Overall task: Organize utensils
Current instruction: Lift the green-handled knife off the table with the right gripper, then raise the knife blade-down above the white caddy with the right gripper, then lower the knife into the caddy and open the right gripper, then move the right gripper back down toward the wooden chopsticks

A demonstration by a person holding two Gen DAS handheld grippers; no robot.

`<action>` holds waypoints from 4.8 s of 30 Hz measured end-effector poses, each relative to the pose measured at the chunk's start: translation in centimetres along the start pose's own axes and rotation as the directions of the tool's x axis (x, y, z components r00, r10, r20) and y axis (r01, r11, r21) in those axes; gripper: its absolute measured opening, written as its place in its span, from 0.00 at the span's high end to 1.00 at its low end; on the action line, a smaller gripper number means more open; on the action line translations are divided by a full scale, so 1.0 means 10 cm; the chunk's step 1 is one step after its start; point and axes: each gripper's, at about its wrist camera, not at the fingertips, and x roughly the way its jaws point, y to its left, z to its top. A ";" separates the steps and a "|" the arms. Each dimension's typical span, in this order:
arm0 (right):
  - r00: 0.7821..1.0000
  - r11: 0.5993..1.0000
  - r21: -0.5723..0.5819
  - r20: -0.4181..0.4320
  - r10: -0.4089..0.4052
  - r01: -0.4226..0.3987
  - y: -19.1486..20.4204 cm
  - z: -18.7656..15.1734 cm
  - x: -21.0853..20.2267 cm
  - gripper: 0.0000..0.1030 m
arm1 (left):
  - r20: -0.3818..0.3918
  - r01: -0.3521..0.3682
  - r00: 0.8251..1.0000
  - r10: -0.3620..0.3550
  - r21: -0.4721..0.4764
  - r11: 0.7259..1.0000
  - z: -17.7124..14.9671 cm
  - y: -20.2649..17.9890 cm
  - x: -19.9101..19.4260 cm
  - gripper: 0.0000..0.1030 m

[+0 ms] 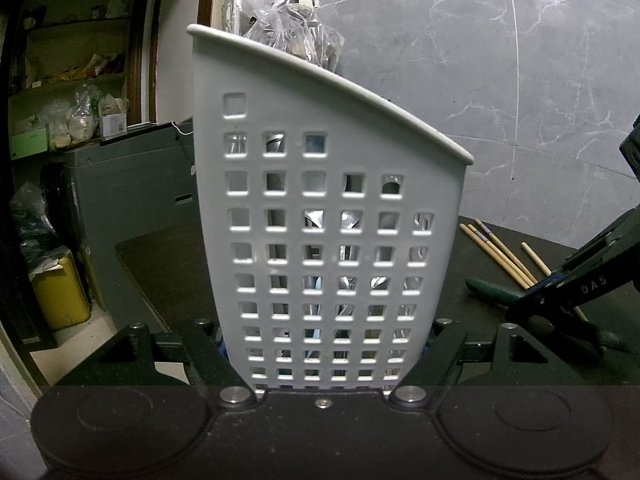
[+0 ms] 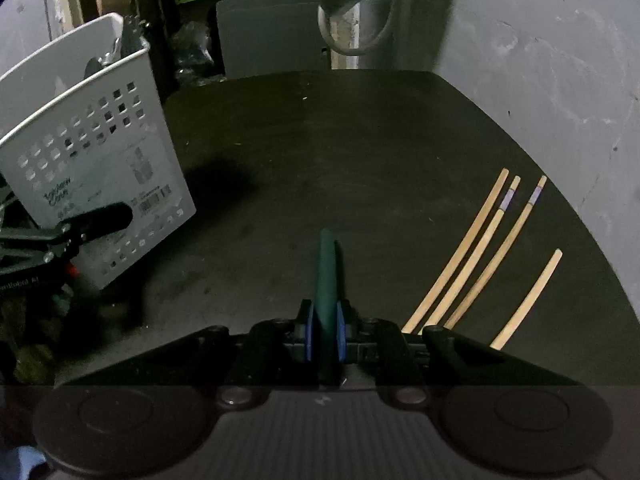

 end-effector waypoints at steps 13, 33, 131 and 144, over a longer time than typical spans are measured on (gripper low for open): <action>0.957 0.954 0.242 0.267 0.110 -0.178 -0.28 -0.16 -0.38 0.88 | 0.001 0.002 1.000 -0.002 0.003 1.000 -0.01 0.01 -0.02 0.26; 0.699 0.937 0.207 0.713 0.053 -0.282 -0.01 -0.21 -1.02 0.88 | 0.001 0.004 1.000 -0.004 0.004 1.000 -0.01 0.01 -0.02 0.26; 0.673 0.982 -0.146 0.716 0.186 -0.116 1.17 0.11 -0.79 0.02 | -0.004 -0.002 1.000 0.002 0.008 1.000 0.01 -0.02 0.00 0.26; 0.740 0.988 0.152 0.662 -0.119 0.023 0.43 -0.38 -0.99 0.00 | -0.005 -0.001 1.000 0.001 0.009 1.000 0.01 -0.02 0.00 0.26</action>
